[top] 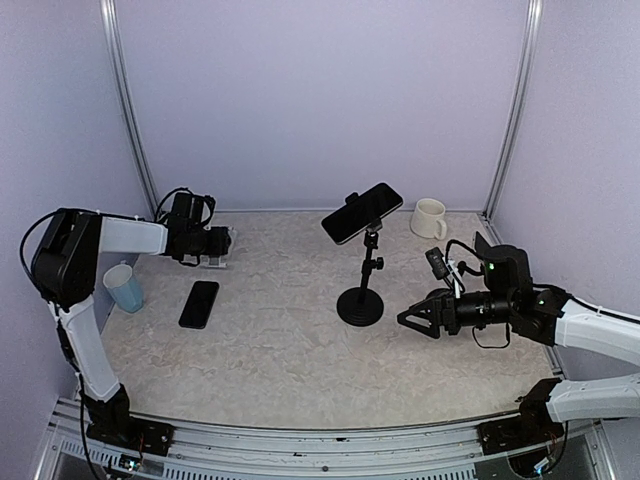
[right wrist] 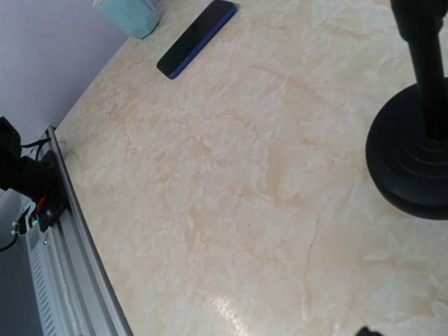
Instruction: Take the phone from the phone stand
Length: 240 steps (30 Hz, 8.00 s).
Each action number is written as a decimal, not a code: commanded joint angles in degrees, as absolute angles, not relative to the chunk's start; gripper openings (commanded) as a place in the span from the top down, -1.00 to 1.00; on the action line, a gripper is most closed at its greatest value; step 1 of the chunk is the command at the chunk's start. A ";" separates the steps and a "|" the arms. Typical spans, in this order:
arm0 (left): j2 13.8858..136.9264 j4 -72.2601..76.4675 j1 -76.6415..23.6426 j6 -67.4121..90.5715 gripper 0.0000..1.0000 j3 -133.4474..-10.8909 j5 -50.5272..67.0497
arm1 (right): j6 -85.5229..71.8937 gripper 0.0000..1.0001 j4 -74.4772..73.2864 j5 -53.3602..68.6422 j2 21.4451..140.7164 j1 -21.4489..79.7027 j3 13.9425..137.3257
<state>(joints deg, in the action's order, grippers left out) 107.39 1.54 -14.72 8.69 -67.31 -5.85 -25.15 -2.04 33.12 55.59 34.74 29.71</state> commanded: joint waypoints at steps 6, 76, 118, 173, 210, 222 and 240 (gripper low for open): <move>112.26 2.69 -11.11 8.31 0.03 -71.11 -5.60 | -25.58 -0.63 -2.22 32.69 55.27 35.51 30.79; 73.67 14.44 -35.48 4.83 -0.98 -53.03 -16.31 | -53.54 -0.51 1.34 10.67 67.53 41.57 54.59; 69.72 13.49 -38.01 3.55 -0.98 -50.78 -17.29 | -57.09 0.51 2.82 7.71 75.67 41.97 57.11; 100.13 -6.60 -53.31 -5.74 -0.46 -85.22 -4.09 | -42.95 1.00 3.56 22.13 77.86 41.48 59.56; 87.97 -7.00 -43.20 12.84 0.52 -73.17 -17.12 | -45.41 1.00 1.02 28.92 75.24 41.74 56.15; 86.49 -5.58 -39.91 12.34 0.65 -71.12 -11.29 | -44.74 1.00 0.43 29.43 73.43 40.91 54.23; 88.88 4.17 -53.08 9.28 0.68 -73.90 12.58 | -46.37 1.00 3.67 25.75 77.47 40.78 56.97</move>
<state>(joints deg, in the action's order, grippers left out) 90.83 -2.48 -52.29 7.75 -71.72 14.06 -46.17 7.77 26.79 77.56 41.45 56.49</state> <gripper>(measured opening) 0.740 0.244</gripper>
